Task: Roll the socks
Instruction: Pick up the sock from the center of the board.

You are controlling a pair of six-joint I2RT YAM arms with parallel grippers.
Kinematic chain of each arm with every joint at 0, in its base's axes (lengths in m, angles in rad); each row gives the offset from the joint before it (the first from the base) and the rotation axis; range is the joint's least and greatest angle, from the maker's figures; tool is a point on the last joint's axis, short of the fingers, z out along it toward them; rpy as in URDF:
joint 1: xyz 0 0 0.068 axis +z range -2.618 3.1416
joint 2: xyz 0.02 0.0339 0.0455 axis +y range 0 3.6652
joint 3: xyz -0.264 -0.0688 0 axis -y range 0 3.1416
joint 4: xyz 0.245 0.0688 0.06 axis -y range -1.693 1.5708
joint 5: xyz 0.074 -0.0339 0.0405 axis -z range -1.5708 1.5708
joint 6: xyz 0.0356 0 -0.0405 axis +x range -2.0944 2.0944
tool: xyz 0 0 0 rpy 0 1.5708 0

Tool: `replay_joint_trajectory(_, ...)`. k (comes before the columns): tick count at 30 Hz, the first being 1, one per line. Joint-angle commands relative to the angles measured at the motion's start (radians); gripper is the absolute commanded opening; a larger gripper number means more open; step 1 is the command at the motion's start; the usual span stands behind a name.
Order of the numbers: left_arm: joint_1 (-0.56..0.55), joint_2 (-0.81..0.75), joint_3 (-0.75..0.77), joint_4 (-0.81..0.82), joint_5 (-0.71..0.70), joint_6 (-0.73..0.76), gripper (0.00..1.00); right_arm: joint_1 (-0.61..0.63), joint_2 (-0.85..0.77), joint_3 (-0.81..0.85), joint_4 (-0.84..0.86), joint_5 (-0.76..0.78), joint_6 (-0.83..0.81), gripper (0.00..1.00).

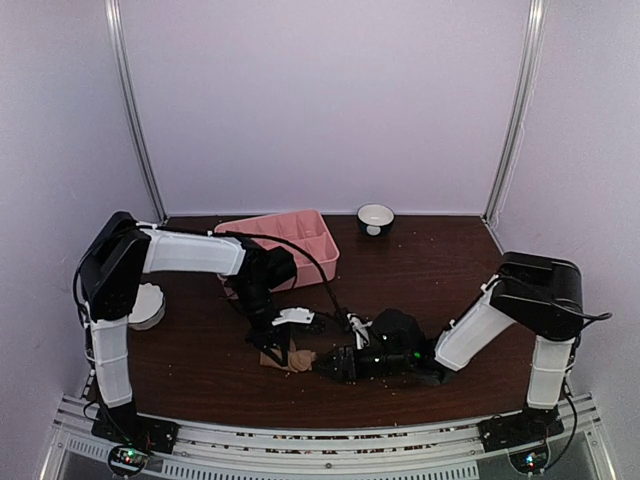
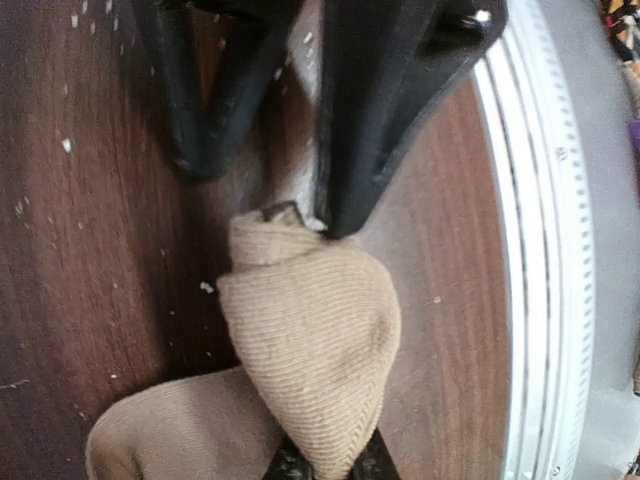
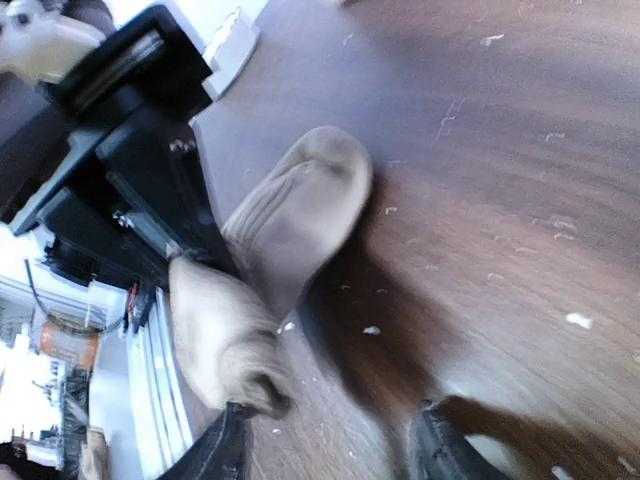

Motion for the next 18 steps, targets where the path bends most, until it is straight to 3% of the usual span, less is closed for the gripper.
replay_joint_trajectory(1,0.005,-0.073,0.061,-0.148,0.109,0.089,0.0,-0.004,-0.072,-0.096,-0.224,0.238,-0.111,0.98)
replay_joint_trajectory(4,0.014,-0.098,0.094,-0.211,0.107,0.107,0.0,0.005,-0.212,-0.114,-0.352,0.382,-0.176,1.0)
replay_joint_trajectory(7,0.031,-0.134,0.115,-0.257,0.117,0.114,0.0,0.037,-0.372,-0.098,-0.561,0.636,-0.215,1.0)
replay_joint_trajectory(10,0.047,-0.179,0.128,-0.309,0.139,0.154,0.0,0.02,-0.506,-0.108,-0.721,0.868,0.06,1.0)
replay_joint_trajectory(12,0.05,-0.2,0.147,-0.356,0.139,0.17,0.0,-0.016,-0.595,-0.219,-0.412,0.696,-0.11,1.0)
replay_joint_trajectory(13,0.052,-0.207,0.158,-0.374,0.139,0.173,0.0,-0.005,-0.638,-0.227,-0.367,0.674,-0.189,1.0)
replay_joint_trajectory(16,0.063,-0.219,0.198,-0.425,0.158,0.174,0.0,0.089,-0.674,-0.076,-0.536,0.755,-0.407,1.0)
replay_joint_trajectory(18,0.075,-0.224,0.218,-0.449,0.174,0.173,0.0,0.134,-0.66,0.013,-0.587,0.663,-0.491,1.0)
